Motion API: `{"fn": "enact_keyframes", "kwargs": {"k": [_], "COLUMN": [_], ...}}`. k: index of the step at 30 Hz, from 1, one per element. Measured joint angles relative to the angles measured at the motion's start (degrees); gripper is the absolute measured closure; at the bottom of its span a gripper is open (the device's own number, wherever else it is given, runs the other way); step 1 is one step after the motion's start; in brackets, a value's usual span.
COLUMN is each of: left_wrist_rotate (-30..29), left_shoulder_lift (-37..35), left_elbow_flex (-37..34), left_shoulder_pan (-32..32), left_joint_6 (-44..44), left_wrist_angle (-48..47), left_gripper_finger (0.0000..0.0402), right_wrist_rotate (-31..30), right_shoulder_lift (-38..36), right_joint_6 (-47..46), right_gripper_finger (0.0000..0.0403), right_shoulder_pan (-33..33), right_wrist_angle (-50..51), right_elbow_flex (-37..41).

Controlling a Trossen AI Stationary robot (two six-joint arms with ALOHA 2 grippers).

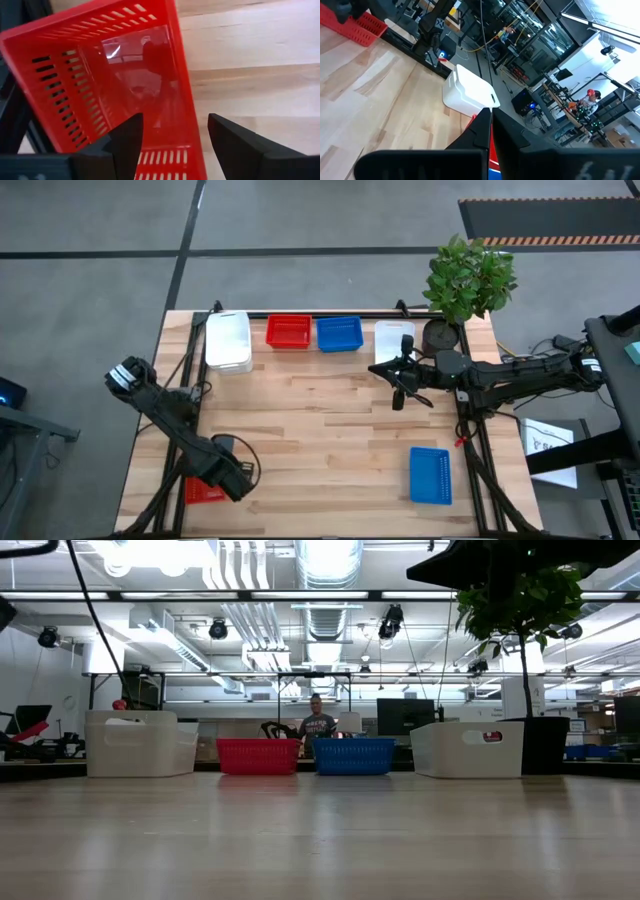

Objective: Stack baskets by color
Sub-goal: Stack the bottom red bin on the red bins

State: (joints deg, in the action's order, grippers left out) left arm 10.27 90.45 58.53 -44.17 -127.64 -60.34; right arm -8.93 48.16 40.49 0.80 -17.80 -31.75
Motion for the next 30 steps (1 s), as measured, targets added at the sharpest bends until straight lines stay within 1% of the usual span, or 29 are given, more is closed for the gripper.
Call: {"fn": "enact_keyframes", "kwargs": {"k": [2,8,14,17,19,22,28,30], "left_wrist_rotate": [-0.01,-0.01,-0.01,-0.02,-0.01,-0.01,-0.01,0.46], "left_shoulder_lift": [0.0,-0.07,-0.07,-0.08,-0.09,-0.11,-0.27,-0.55], "left_elbow_flex": [-1.14,-3.28,-6.02,-6.45,-6.5,-6.48,-6.13,-5.89], "left_shoulder_pan": [-0.1,-0.12,-0.12,-0.12,-0.12,-0.12,-0.12,-0.12], "left_joint_6": [0.0,0.31,0.47,0.52,0.87,0.93,1.0,1.01], "left_wrist_angle": [1.61,2.52,7.52,7.85,7.92,7.9,9.14,9.08], "left_gripper_finger": [0.0194,0.0194,0.0194,0.0202,0.0219,0.0259,0.0367,0.0392], "right_wrist_rotate": [0.0,0.0,-0.02,-0.02,-0.02,-0.02,-0.04,-0.04], "right_shoulder_lift": [0.0,0.0,0.0,0.02,0.02,0.02,0.02,0.02], "right_joint_6": [-0.4,-0.7,-0.92,-1.05,-1.05,-1.07,-1.38,-1.65], "right_gripper_finger": [0.0394,0.0394,0.0394,0.0394,0.0394,0.0394,0.0394,0.0394], "right_shoulder_pan": [0.0,0.0,0.0,0.0,0.0,0.0,0.0,0.0], "right_wrist_angle": [0.0,0.0,0.31,0.44,0.44,0.44,1.31,1.29], "right_elbow_flex": [0.0,0.0,-0.02,-0.02,-0.02,-0.02,-0.02,-0.02]}}
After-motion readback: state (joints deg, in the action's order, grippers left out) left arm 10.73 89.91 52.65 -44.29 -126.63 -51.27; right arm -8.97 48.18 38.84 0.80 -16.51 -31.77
